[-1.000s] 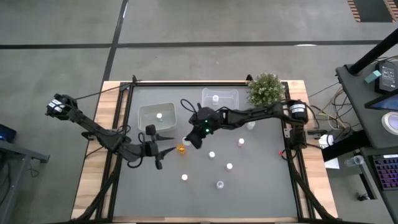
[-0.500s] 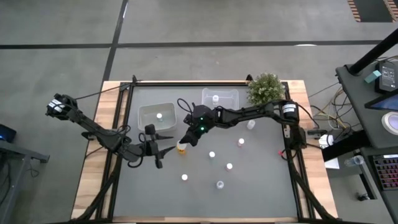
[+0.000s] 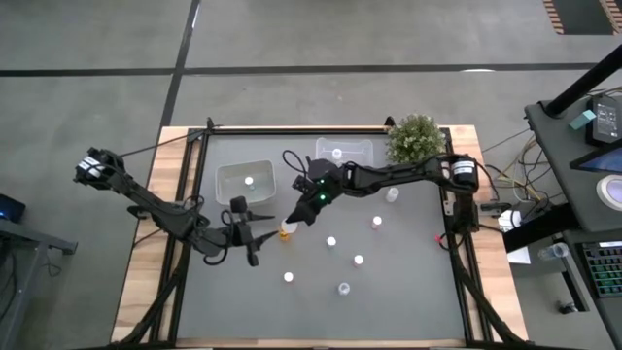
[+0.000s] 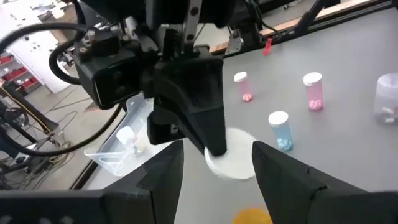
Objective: Pick and place medicine bottles into bin by pill shape (circle, oval)
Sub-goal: Put the big orange pill bottle into the transparent bin
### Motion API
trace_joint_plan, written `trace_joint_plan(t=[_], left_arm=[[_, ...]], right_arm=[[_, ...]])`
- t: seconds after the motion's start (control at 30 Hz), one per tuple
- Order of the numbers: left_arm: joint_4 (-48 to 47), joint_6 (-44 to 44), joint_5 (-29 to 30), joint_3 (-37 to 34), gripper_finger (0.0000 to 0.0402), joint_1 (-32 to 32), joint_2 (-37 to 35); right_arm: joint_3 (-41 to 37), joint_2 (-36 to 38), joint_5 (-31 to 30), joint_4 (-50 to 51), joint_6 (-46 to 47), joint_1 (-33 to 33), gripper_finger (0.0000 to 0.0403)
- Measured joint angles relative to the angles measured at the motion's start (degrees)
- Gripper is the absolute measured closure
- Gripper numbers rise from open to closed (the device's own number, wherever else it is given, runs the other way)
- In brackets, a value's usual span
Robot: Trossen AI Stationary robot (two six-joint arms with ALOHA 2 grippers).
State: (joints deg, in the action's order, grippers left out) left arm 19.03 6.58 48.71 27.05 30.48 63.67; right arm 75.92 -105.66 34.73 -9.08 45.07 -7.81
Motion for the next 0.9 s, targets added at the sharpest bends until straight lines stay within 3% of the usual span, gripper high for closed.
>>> trace_joint_plan(t=[0.17,0.43,0.73,0.9], left_arm=[[-0.1,0.1,0.1,3.0,0.0194,0.0,3.0],[1.0,5.0,0.3,6.7,0.0120,-0.1,9.7],[22.3,19.7,10.2,7.5,0.0116,-1.7,19.9],[29.3,19.7,9.9,7.5,0.0116,-3.7,22.5]], right_arm=[[-4.4,3.3,-3.0,-3.7,2.6,0.1,0.0385],[-15.0,9.5,-5.6,-16.4,14.3,0.4,0.0385],[-22.5,16.2,-13.7,-19.1,16.9,0.4,0.0385],[-23.1,17.1,-14.9,-19.2,16.8,0.5,0.0385]])
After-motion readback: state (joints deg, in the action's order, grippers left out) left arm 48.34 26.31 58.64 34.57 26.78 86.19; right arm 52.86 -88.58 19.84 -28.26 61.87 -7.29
